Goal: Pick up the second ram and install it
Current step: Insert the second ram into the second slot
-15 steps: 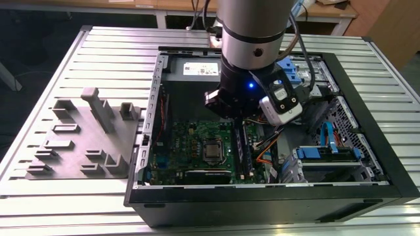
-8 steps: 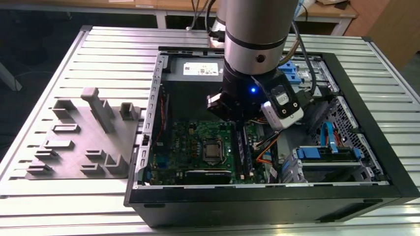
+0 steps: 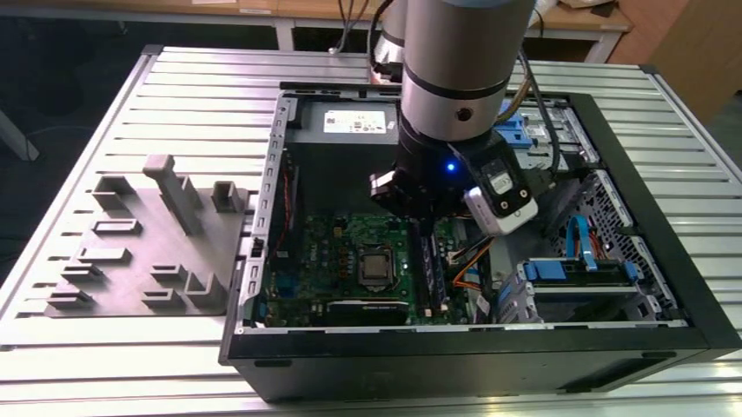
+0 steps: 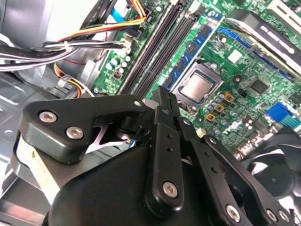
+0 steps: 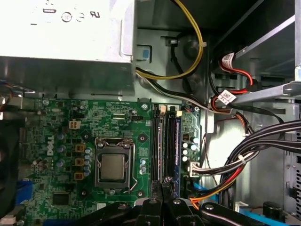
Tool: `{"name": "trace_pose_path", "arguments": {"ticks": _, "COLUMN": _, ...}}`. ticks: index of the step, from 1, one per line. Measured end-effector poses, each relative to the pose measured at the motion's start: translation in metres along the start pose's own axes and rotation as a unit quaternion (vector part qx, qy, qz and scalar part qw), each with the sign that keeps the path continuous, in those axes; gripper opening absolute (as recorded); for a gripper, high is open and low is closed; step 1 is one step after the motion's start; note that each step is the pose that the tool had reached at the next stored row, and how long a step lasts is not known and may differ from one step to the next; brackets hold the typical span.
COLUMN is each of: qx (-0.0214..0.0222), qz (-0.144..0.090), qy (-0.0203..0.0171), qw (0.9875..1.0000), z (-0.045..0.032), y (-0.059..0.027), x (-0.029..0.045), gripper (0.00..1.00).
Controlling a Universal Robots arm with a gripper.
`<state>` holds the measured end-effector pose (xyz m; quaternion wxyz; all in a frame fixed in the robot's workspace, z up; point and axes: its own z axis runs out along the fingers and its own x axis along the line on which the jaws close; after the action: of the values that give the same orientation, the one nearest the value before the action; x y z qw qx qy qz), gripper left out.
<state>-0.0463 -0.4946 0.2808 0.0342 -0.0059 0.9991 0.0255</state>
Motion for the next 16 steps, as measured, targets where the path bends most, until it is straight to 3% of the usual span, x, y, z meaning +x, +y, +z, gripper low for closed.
{"name": "trace_pose_path", "arguments": {"ticks": 5, "qx": -0.0004, "qz": 0.001, "qy": 0.0, "qw": 1.0, "z": 0.0042, "y": -0.0006, "x": -0.0044, "gripper": 0.09}}
{"name": "trace_pose_path", "arguments": {"ticks": 16, "qx": -0.0004, "qz": 0.002, "qy": 0.0002, "qw": 1.0, "z": 0.0176, "y": -0.0018, "x": -0.0053, "gripper": 0.09}}
